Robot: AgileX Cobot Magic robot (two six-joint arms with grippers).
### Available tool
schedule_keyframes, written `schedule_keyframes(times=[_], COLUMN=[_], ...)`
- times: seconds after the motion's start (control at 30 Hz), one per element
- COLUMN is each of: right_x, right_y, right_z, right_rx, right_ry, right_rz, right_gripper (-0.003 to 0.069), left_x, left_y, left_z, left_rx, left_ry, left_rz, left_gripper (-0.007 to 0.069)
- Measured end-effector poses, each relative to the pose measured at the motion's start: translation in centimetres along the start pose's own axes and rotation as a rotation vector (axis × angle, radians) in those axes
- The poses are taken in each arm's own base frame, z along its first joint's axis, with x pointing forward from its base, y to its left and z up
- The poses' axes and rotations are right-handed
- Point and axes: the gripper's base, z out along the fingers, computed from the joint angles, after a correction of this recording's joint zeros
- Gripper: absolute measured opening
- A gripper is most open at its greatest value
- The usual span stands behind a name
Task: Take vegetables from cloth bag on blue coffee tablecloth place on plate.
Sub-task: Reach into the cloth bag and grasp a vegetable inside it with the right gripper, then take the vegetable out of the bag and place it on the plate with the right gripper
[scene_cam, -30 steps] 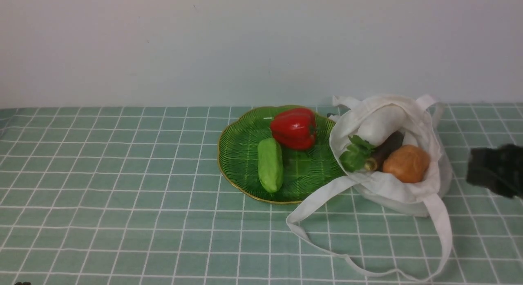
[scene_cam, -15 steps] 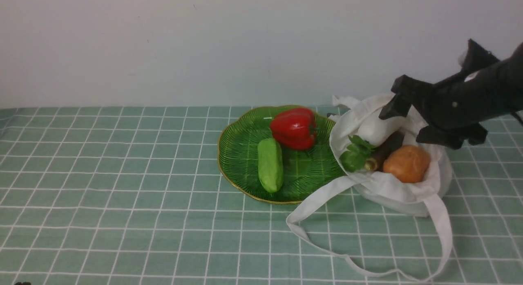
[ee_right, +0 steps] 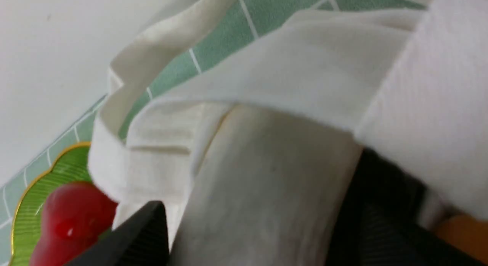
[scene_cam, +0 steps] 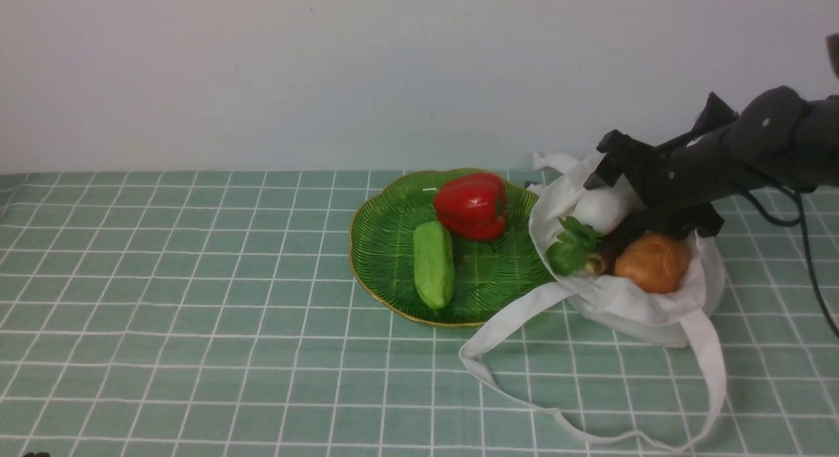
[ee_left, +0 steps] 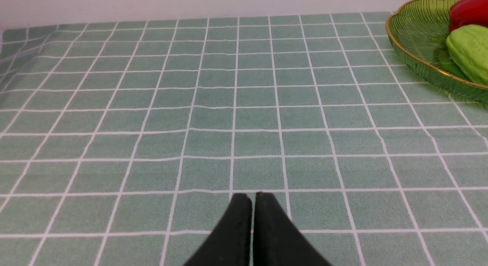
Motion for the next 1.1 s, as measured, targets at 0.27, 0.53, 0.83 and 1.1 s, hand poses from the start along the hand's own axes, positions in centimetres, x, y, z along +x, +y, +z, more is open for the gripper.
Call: schedule_keyframes(times=[0.27,0.53,0.83,1.1], right_x=[0.1,0.4,0.3,5.3], right_y=[-0.2,0.7,4.0,9.3], right_z=[0.7,-1.5,-9.8,-10.2], right_rx=[0.004,-0.009,-0.103,-0.223], right_ry=[0.000,0.073,0.106,0.108], right_rz=[0.009,-0.087,-0.228,-0.529], right_gripper=[0.0501,0.0481,0.0481,0.0481], left_x=[0.0,0.0,0.0,0.0], left_y=[0.0,0.0,0.0,0.0], left_z=[0.0,0.0,0.0,0.0], left_rx=[0.000,0.000,0.000,0.000], left_ry=[0.000,0.000,0.000,0.000], left_rz=[0.000,0.000,0.000,0.000], left_gripper=[-0.0008,-0.0008,-0.0008,-0.0008])
